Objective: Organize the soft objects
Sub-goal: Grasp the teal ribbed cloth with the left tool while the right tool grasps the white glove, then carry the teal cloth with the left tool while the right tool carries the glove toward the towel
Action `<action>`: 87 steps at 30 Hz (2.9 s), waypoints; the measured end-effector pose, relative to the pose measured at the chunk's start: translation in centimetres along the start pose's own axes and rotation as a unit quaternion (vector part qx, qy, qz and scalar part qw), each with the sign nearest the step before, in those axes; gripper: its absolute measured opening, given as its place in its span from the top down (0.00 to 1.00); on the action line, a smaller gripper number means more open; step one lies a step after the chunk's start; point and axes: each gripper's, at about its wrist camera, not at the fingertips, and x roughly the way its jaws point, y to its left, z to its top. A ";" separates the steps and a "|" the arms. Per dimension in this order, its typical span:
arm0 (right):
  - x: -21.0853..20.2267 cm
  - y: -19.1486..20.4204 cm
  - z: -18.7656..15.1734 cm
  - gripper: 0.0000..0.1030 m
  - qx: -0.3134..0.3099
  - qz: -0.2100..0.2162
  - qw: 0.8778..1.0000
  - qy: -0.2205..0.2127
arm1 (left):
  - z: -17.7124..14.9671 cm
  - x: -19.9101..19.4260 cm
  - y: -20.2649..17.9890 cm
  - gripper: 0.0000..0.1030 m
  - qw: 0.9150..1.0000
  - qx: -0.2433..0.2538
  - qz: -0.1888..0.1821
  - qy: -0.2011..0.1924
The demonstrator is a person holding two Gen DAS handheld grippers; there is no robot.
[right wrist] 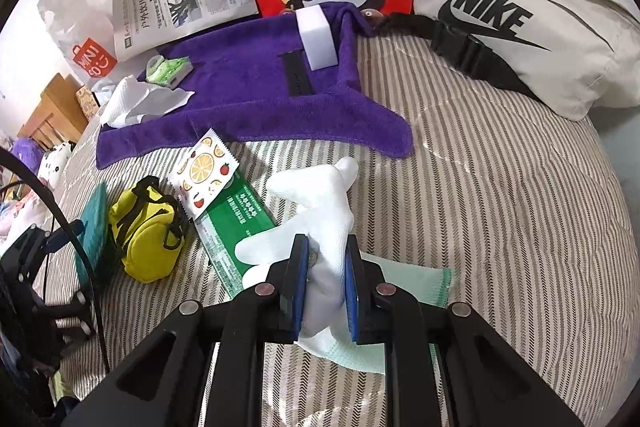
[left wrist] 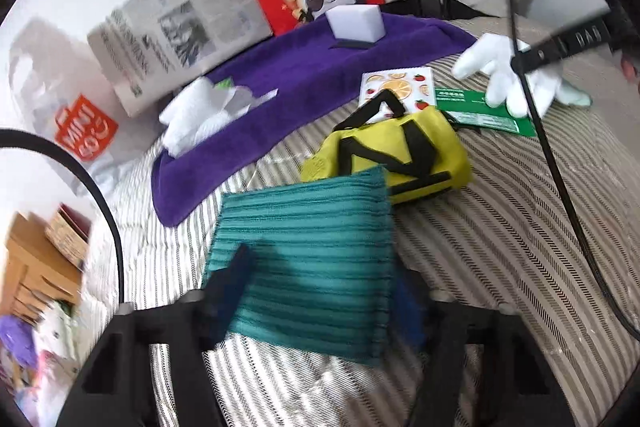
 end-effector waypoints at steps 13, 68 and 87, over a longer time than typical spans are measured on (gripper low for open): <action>0.5 1.1 0.5 0.84 -0.016 -0.002 1.000 0.010 | 0.2 -1.5 9.4 0.53 0.984 -0.151 -0.097 -0.021; -0.7 4.8 10.3 0.85 -0.055 0.054 0.995 -0.056 | 6.9 1.1 16.5 0.81 0.964 -0.213 -0.150 -0.053; 5.1 5.7 15.2 0.85 -0.072 0.013 0.996 -0.046 | 14.4 6.1 18.7 0.81 0.951 -0.240 -0.184 -0.062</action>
